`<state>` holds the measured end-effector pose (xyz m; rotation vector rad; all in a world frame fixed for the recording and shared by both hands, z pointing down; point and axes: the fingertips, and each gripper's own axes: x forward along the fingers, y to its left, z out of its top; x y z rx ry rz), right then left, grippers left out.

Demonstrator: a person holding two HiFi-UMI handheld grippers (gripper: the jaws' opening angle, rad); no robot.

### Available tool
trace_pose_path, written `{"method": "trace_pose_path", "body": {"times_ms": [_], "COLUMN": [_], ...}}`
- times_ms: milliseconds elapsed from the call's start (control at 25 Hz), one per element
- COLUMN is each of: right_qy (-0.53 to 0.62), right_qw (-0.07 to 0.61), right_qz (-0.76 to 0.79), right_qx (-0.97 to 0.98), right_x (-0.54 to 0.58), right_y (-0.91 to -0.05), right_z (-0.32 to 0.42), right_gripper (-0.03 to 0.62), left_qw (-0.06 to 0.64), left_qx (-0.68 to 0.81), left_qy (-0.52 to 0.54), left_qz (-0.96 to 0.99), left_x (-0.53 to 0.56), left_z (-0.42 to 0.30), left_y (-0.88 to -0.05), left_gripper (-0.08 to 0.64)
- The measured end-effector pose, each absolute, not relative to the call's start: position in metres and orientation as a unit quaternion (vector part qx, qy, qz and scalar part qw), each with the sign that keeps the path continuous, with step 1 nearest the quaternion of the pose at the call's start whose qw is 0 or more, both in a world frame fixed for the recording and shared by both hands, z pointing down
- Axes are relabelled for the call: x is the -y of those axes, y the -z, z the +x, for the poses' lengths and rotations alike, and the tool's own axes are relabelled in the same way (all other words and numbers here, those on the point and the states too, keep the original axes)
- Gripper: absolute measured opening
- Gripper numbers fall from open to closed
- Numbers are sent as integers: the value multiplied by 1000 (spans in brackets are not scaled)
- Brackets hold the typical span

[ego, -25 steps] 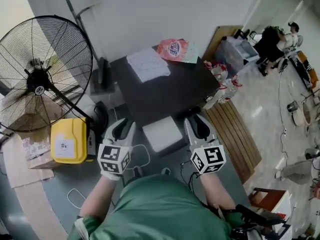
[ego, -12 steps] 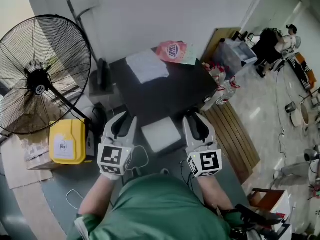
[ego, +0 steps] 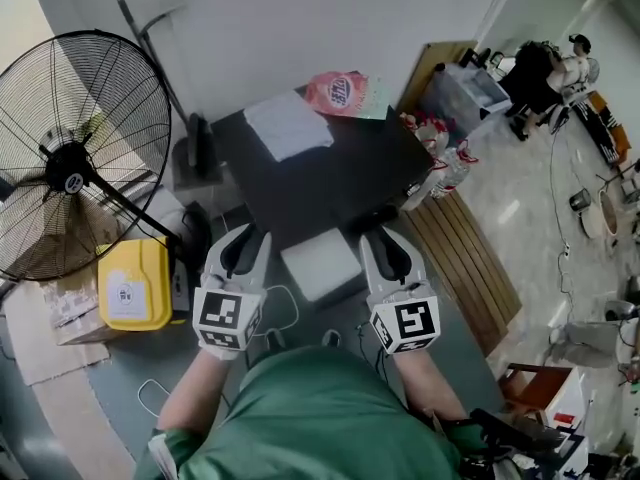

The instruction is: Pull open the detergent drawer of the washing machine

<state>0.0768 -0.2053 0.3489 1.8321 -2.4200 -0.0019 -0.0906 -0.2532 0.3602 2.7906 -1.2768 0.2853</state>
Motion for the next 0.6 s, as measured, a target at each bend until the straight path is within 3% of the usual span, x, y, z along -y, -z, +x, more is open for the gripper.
{"method": "trace_pose_path", "body": {"times_ms": [600], "right_qy": [12], "right_qw": [38], "right_qz": [588], "right_qx": [808], "right_x": [195], "right_y": [-350], "right_z": [67], "right_gripper": [92], "left_qw": [29], "left_qx": [410], "left_qy": [-103], "left_qz": [906], "left_x": [243], "left_z": [-91], "left_y": [-366], "left_gripper": [87]}}
